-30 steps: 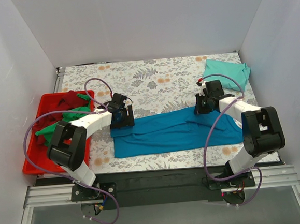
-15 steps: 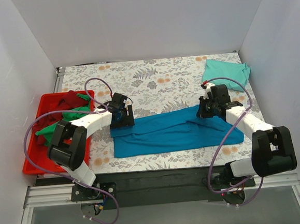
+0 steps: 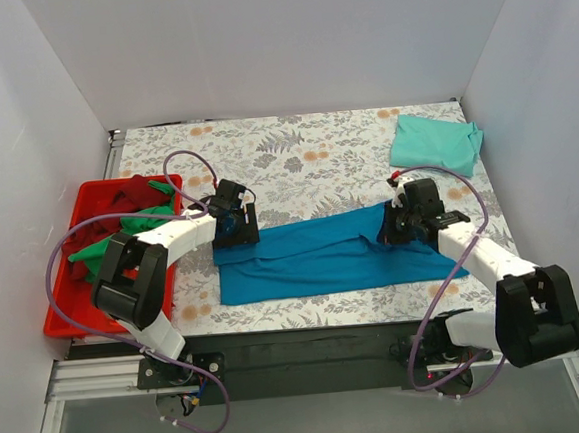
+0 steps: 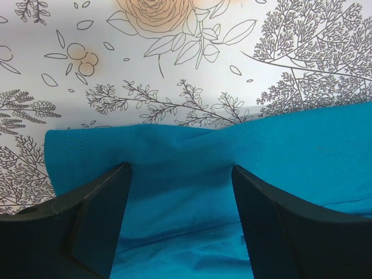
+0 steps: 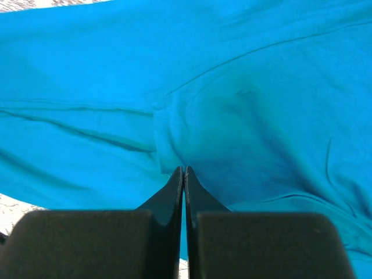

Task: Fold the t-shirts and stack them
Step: Fold the tshirt

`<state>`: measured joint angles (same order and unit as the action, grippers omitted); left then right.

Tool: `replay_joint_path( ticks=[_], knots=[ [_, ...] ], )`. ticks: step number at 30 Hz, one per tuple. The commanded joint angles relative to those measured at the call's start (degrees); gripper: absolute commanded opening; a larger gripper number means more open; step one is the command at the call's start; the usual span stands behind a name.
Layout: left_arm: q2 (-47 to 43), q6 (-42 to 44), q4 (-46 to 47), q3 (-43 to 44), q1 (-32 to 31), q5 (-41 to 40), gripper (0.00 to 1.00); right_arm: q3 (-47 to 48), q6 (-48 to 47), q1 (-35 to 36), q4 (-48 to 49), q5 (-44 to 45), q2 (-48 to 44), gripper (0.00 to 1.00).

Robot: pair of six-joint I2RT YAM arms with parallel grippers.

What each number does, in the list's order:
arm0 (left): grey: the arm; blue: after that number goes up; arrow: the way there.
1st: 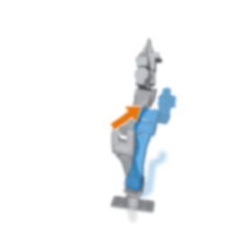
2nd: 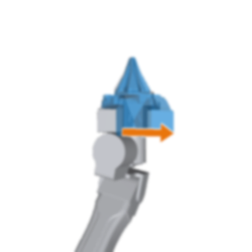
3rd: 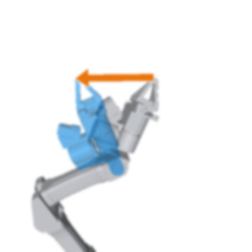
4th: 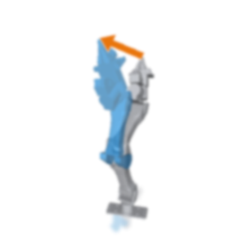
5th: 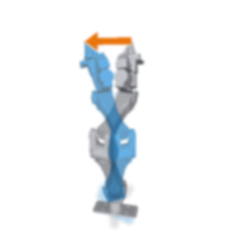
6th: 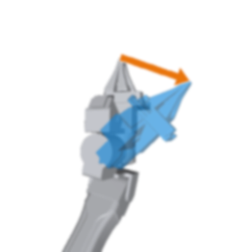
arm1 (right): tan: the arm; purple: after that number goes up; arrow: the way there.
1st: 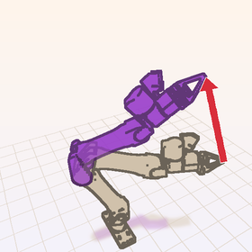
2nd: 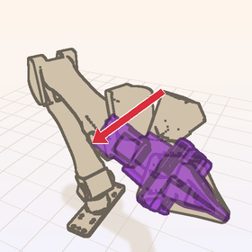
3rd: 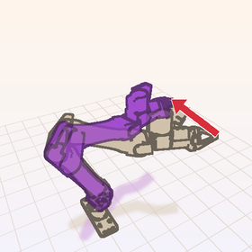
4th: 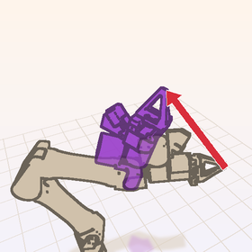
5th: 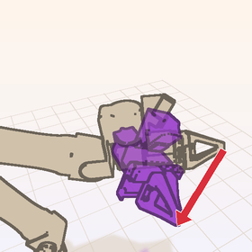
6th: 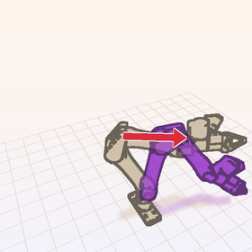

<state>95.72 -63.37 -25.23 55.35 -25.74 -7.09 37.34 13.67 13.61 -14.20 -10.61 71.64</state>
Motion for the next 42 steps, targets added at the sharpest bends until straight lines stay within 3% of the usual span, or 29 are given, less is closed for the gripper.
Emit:
replay_joint_path(
  ticks=[1,10,14,17,25,32,42],
  knots=[
    [0.4,0.7,-1.2,1.2,-0.1,-1.8,0.69,-1.2,2.4,1.0,-0.6,0.7,-2.8,0.01],
    [0.6,0.6,-1.5,1.4,-0.3,-1.7,0.69,-3.6,4.1,2.3,-2.3,-1.1,-7.5,0.03],
    [0.9,0.7,-1.7,1.5,-0.3,-1.7,0.69,-3.1,3.9,2.6,-3.2,-2.2,-9.1,0.26],
    [1.0,0.7,-1.7,1.5,-0.4,-2.1,0.69,-1.0,3.4,2.6,-4.6,-0.2,-9.9,0.32],
    [0.6,0.4,-2.0,1.6,-0.5,-4.1,0.69,4.1,3.1,2.4,-5.5,6.6,-7.1,0.34],
    [-8.5,-0.3,1.5,-1.3,-0.7,-6.0,0.69,3.5,5.9,0.0,-5.6,12.9,-3.5,0.34],
    [-8.5,-3.8,4.0,-1.9,-0.8,-3.2,0.69,1.4,6.2,-3.2,-3.1,14.3,1.9,0.34]
  ],
)
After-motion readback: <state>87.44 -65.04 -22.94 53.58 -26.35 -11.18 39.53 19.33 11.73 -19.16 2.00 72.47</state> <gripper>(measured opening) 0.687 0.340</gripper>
